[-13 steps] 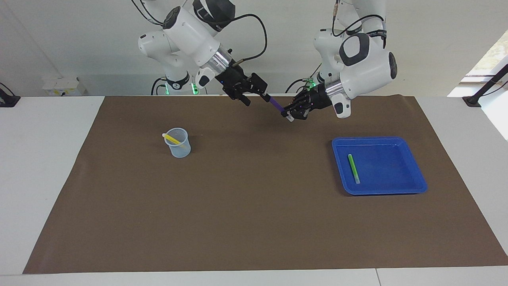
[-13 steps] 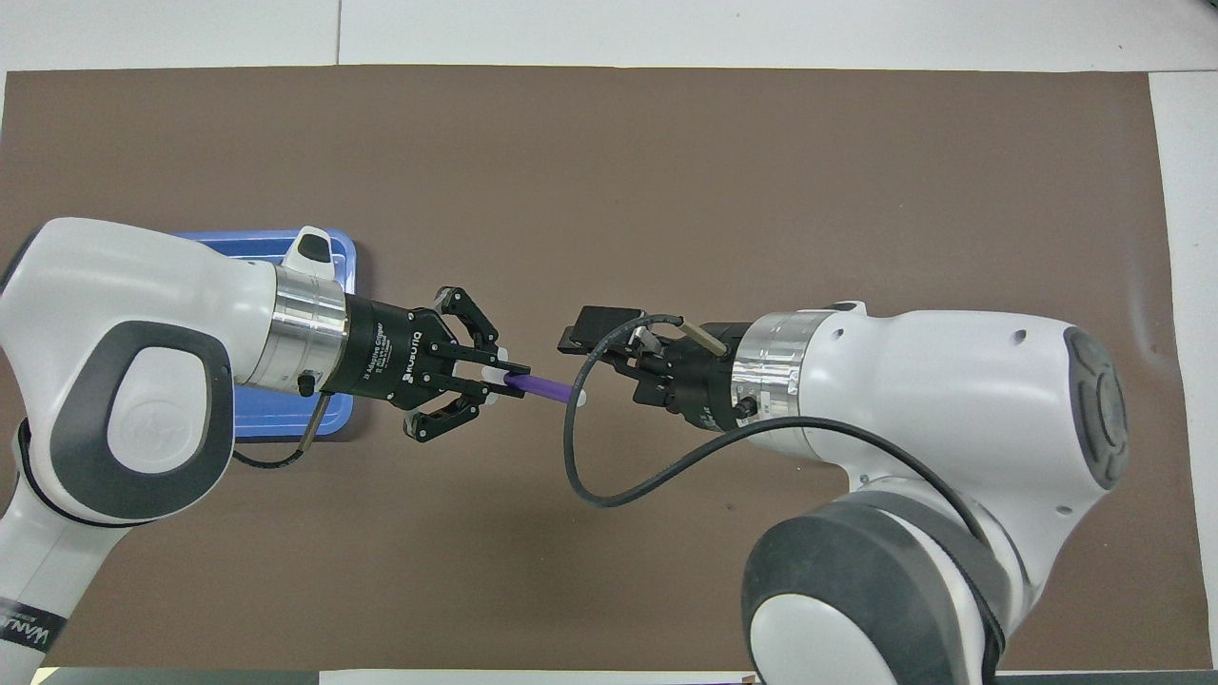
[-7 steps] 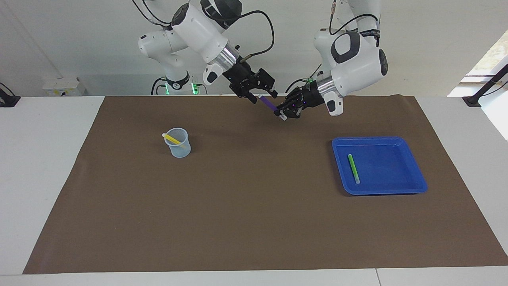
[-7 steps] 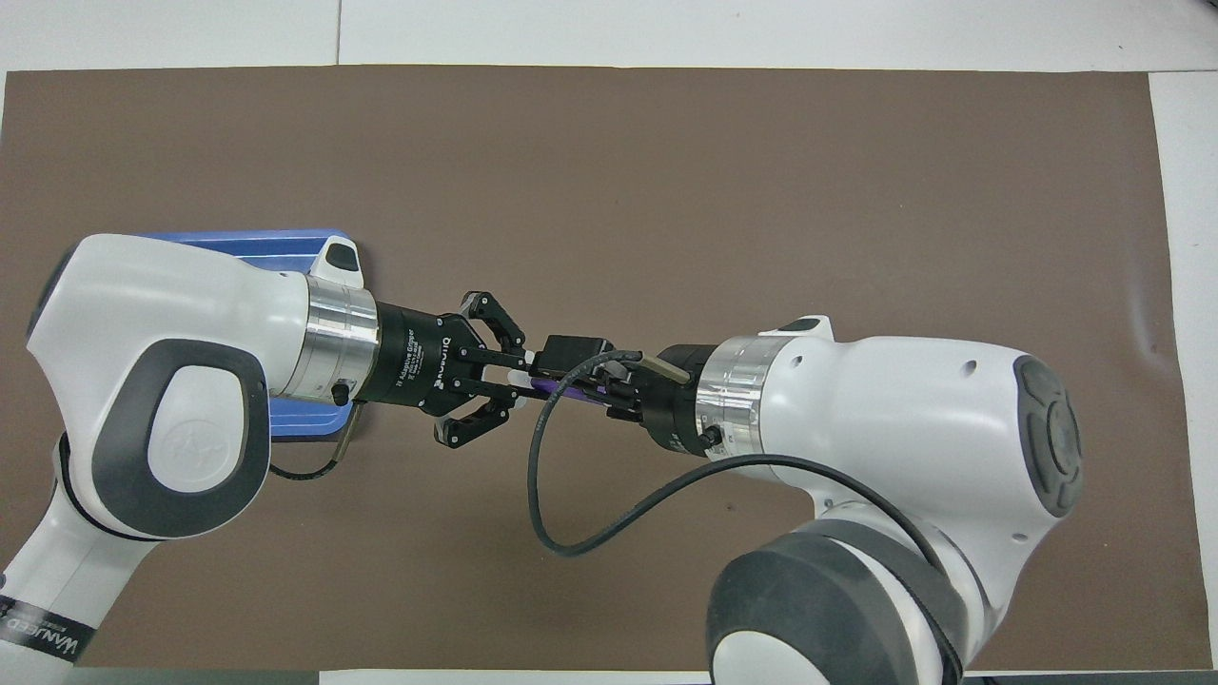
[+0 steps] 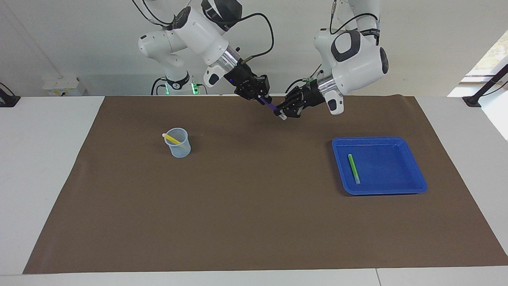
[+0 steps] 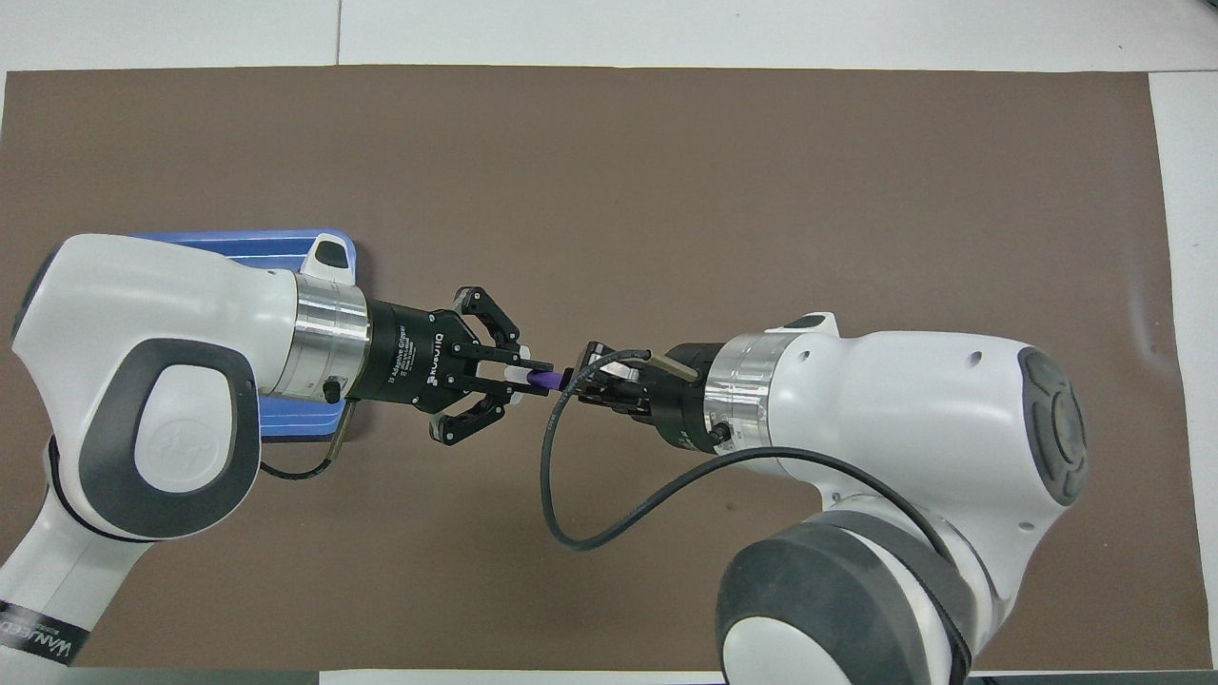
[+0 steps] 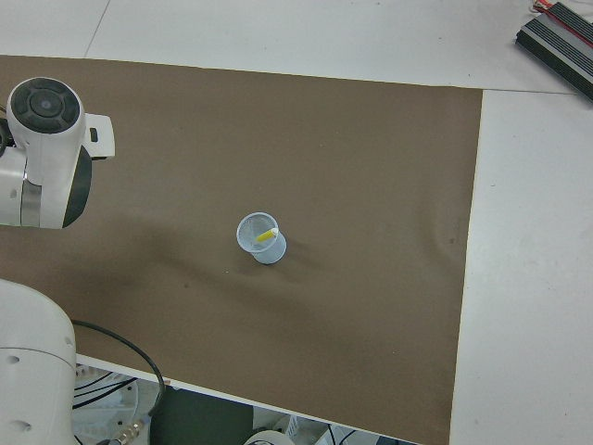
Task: Transfer and insert pens with both arms
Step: 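Grasp the purple pen with the right gripper while the left gripper opens, then lower the purple pen into the clear cup with the right gripper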
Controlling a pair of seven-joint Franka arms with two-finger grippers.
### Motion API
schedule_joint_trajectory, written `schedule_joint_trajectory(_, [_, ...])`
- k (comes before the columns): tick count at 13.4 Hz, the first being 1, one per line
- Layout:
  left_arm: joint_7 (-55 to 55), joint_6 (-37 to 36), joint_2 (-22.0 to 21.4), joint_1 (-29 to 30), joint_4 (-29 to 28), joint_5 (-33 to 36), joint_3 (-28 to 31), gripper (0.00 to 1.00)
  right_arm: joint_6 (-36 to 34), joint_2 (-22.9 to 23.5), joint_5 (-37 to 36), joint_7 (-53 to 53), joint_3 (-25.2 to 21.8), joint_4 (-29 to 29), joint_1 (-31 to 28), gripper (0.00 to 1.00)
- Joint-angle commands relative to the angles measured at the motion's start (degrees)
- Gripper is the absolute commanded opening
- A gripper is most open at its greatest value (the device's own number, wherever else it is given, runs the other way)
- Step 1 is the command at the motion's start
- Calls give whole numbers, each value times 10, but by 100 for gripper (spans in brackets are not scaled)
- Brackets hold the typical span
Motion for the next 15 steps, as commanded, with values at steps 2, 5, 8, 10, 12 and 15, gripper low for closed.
schedule_joint_trajectory(2, [-6, 11, -19, -3, -21, -12, 2, 0, -20, -6, 4, -23, 1, -3, -17, 0])
schedule_joint_trajectory(5, [-2, 15, -19, -7, -16, -13, 3, 93, -169, 1, -66, -79, -4, 55, -81, 0])
schedule_joint_trajectory(8, [8, 21, -14, 0, -3, 2, 5, 100, -343, 0, -235, -228, -3, 111, -152, 0])
schedule_joint_trajectory(10, [26, 23, -5, 3, 17, 82, 5, 100, -356, -17, -332, -352, -3, 77, -172, 0])
schedule_joint_trajectory(12, [27, 27, 1, 20, 26, 145, 9, 100, -340, -45, -370, -406, -3, 17, -195, 0])
schedule_joint_trajectory(15, [33, 26, 2, 67, 23, 179, 9, 100, -287, -72, -382, -419, -3, -61, -203, 0])
